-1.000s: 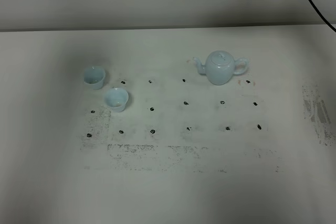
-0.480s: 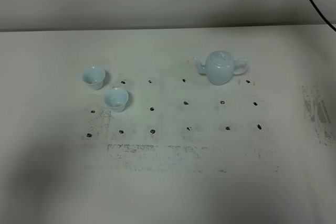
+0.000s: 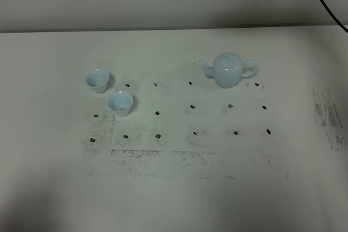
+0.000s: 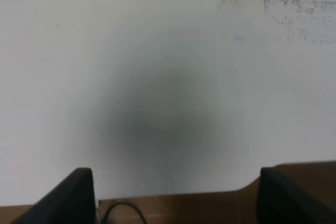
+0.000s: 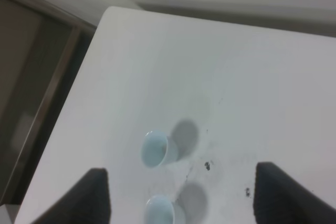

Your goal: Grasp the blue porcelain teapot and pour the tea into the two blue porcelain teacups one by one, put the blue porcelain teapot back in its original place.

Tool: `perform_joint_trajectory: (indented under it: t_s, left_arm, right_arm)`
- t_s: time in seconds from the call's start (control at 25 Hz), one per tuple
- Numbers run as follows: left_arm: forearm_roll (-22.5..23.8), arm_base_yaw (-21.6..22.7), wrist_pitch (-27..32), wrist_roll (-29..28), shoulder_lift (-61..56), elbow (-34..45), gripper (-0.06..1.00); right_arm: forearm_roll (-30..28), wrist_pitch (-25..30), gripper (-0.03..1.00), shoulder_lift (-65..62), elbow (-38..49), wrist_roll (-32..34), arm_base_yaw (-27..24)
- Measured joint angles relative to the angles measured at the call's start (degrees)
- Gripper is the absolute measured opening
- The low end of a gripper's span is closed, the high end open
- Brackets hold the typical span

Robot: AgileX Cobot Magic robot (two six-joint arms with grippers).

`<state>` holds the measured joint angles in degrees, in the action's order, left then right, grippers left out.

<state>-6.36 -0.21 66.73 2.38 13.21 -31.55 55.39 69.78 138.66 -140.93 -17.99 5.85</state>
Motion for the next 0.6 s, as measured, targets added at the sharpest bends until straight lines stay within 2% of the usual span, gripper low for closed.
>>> perform_joint_trajectory:
  t_s: [0.6]
  left_arm:
    - [-1.57, 0.0, -5.53, 0.05, -11.66, 5.39, 0.61]
  right_arm:
    - [0.0, 0.0, 0.56, 0.0, 0.0, -0.75, 0.0]
